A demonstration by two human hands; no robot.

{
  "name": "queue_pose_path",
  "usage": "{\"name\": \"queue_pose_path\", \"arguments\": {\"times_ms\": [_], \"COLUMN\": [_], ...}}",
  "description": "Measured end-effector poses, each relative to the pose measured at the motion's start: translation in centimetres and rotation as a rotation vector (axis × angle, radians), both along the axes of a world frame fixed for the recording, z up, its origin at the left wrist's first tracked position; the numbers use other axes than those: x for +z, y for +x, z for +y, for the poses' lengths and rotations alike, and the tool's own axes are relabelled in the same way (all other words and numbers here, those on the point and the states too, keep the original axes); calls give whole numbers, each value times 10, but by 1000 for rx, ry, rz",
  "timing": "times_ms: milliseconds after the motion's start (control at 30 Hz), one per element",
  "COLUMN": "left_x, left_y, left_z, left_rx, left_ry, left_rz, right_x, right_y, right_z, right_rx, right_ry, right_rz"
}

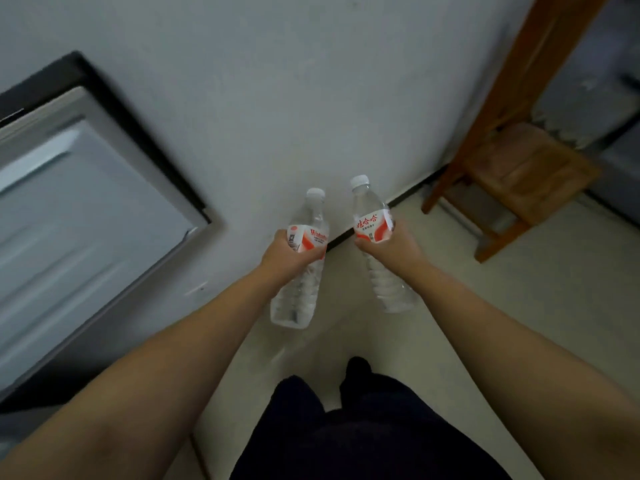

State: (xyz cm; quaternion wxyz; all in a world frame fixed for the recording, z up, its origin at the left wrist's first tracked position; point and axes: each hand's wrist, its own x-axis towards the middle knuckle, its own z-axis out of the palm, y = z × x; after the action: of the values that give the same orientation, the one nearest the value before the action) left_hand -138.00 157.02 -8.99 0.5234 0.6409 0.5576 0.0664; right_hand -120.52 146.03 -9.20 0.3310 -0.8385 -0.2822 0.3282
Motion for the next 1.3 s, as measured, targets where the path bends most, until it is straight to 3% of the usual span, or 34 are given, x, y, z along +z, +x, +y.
{"name": "queue_pose_path", "arguments": {"times_ms": [367, 633, 1000, 1300], "left_x": [1, -9, -23, -17], "left_y": [49, 68, 146, 214], "left_z": [21, -15, -147, -277], "left_rx": [-658, -972, -1385, -1509], "left_ry": [9, -10, 11, 64], "left_rz": [0, 18, 30, -22], "right_x": [-7, -18, -9, 5], "right_y": [-27, -77, -102, -64], "right_z": [-62, -118, -256, -374], "right_rx": [-614, -944, -1346, -1474], "right_ry": [23, 31, 6, 17], "right_rz": [57, 76, 43, -6]}}
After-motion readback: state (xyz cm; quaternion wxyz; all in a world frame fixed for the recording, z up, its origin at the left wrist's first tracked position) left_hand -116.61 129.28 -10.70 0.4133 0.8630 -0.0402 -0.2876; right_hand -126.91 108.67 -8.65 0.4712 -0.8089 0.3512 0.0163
